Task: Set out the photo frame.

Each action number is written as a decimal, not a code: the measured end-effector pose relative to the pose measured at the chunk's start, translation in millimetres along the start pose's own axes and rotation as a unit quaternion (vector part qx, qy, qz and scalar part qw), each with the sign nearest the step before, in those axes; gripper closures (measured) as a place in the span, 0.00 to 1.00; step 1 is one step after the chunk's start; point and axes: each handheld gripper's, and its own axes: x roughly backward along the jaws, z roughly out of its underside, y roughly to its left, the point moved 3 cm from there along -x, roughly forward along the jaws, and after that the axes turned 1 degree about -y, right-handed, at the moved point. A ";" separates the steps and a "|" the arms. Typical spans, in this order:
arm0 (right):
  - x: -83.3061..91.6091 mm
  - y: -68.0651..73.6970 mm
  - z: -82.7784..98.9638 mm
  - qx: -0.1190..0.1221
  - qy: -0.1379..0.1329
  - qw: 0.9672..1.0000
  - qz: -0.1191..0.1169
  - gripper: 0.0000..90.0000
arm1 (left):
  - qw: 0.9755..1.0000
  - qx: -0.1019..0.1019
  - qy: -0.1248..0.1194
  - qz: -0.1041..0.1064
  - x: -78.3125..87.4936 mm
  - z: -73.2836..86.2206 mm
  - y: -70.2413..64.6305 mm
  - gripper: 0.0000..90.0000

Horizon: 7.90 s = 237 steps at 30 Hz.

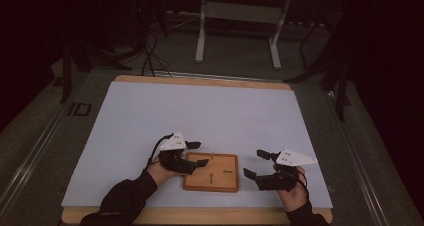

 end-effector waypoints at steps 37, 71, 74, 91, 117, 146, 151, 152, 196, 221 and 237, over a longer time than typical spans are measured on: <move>-7.3 26.3 11.7 0.077 0.048 0.995 -0.043 0.12 | 0.998 0.002 0.042 0.041 -41.3 0.6 11.2 0.92; -24.6 75.5 57.8 0.474 0.153 0.860 0.113 0.56 | 0.989 0.068 0.069 0.110 -47.0 -6.9 34.3 0.92; -28.3 76.3 62.2 0.508 0.154 0.838 0.126 0.58 | 0.989 0.071 0.068 0.112 -47.3 -6.7 35.4 0.92; -35.4 81.2 68.7 0.596 0.158 0.772 0.157 0.73 | 0.988 0.069 0.071 0.114 -47.8 -7.6 36.5 0.92; -28.7 66.7 37.1 0.565 0.162 0.804 0.088 0.75 | 0.999 0.021 -0.004 0.026 27.8 -15.2 31.0 0.13; -30.5 28.0 -20.8 0.450 0.165 0.878 -0.001 0.77 | 0.999 0.028 -0.026 -0.027 94.7 15.6 16.4 0.13; -33.4 18.4 -30.8 0.420 0.167 0.892 -0.016 0.77 | 0.999 0.030 -0.027 -0.031 94.9 21.0 12.7 0.13; -34.0 15.7 -33.2 0.414 0.169 0.894 -0.021 0.77 | 0.999 0.030 -0.028 -0.031 94.9 21.9 12.0 0.13; -76.2 -64.4 -80.2 0.190 0.213 0.953 -0.101 0.73 | 0.997 0.026 -0.048 -0.056 90.2 35.1 9.1 0.13; -100.4 -89.2 -81.8 0.125 0.197 0.970 -0.073 0.70 | 0.996 0.031 -0.051 -0.063 89.4 39.7 11.8 0.13; -98.0 -86.9 -80.6 0.092 0.196 0.974 -0.069 0.66 | 0.997 0.034 -0.049 -0.058 89.3 42.0 10.9 0.13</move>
